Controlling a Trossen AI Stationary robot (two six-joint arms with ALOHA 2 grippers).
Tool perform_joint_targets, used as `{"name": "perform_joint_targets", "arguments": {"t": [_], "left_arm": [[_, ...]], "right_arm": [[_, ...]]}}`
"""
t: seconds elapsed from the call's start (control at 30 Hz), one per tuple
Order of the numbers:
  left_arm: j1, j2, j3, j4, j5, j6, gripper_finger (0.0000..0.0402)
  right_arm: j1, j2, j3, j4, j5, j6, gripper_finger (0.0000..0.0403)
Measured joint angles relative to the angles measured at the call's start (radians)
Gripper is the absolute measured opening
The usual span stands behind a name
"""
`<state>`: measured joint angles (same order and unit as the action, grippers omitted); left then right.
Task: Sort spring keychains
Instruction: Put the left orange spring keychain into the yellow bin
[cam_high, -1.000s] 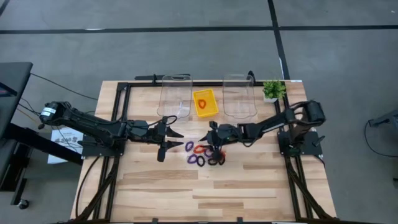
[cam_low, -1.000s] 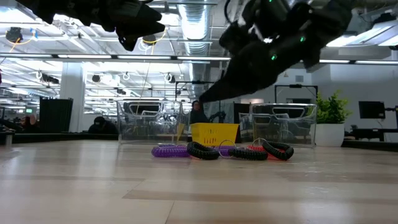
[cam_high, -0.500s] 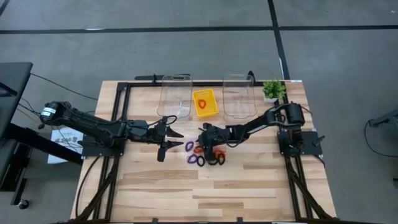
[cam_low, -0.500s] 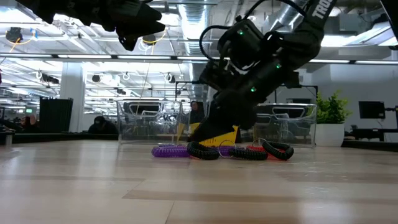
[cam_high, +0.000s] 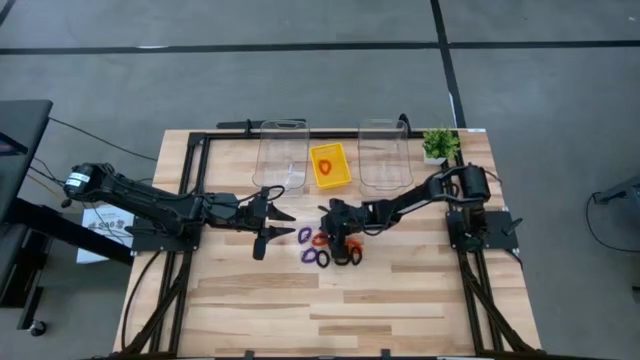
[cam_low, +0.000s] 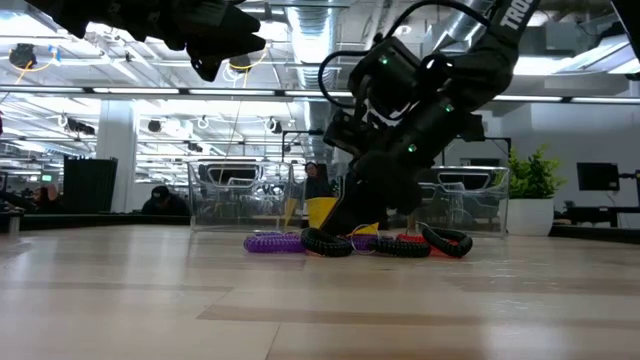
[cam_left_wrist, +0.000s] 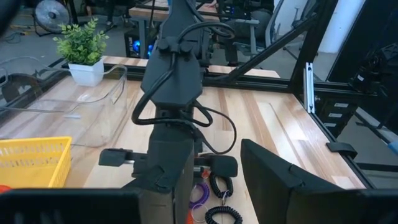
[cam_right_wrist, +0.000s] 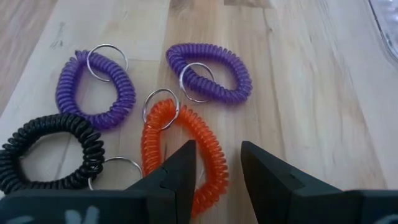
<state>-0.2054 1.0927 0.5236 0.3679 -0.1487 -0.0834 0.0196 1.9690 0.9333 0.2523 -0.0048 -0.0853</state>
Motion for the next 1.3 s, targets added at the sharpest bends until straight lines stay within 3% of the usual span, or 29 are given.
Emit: {"name": "perform_joint_targets", "arguments": {"t": [0.17,0.4,0.6,0.83,1.3], "left_arm": [[0.000,0.000,0.000,0.000,0.000,0.000,0.0131],[0.000,0.000,0.000,0.000,0.000,0.000,0.0131],[0.000,0.000,0.000,0.000,0.000,-0.003,0.0131],[-0.001,0.000,0.000,0.000,0.000,-0.004,0.0131],[-0.001,0.000,0.000,0.000,0.000,-0.032,0.0131]], "right_arm": [[-0.012,-0.002,0.002,-0.024,-0.008,-0.003,0.0105],[-0.012,-0.008,0.001,-0.033,-0.004,-0.045,0.0015],[0.000,-0.025,-0.002,-0.044,0.019,-0.046,0.0030],[0.030,-0.092,0.002,-0.069,0.073,-0.046,0.0008],[0.061,-0.285,0.003,-0.186,0.297,-0.047,0.0010]]}}
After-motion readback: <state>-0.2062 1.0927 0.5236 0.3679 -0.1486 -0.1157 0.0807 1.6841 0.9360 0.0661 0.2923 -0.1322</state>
